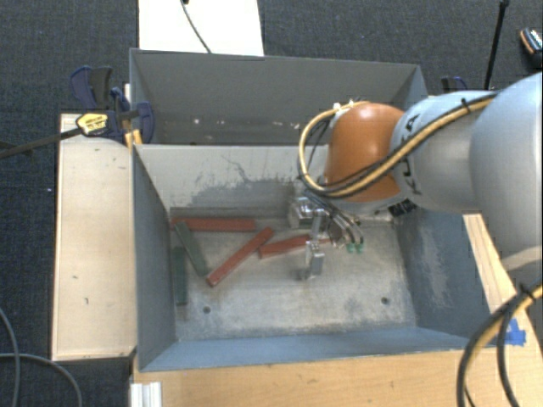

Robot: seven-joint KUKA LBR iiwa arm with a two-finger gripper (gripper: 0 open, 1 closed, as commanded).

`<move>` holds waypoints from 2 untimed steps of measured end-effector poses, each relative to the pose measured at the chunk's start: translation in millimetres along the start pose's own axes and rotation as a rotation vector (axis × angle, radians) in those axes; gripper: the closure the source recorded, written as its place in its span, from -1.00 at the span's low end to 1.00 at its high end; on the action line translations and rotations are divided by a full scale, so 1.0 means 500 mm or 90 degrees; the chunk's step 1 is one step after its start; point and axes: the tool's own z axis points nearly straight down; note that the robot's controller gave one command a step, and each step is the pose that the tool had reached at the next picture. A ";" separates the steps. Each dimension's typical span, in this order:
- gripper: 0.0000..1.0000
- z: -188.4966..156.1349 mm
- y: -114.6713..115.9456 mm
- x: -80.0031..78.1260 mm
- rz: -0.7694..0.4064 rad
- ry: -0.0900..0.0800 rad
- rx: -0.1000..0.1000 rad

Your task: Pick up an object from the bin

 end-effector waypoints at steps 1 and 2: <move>-1.00 -0.068 0.049 -0.002 -0.290 -0.002 0.000; -1.00 -0.088 0.024 0.015 -0.247 0.002 0.000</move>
Offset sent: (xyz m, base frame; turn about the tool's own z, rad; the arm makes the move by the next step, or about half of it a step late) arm -0.0030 0.0232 0.0322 -0.4552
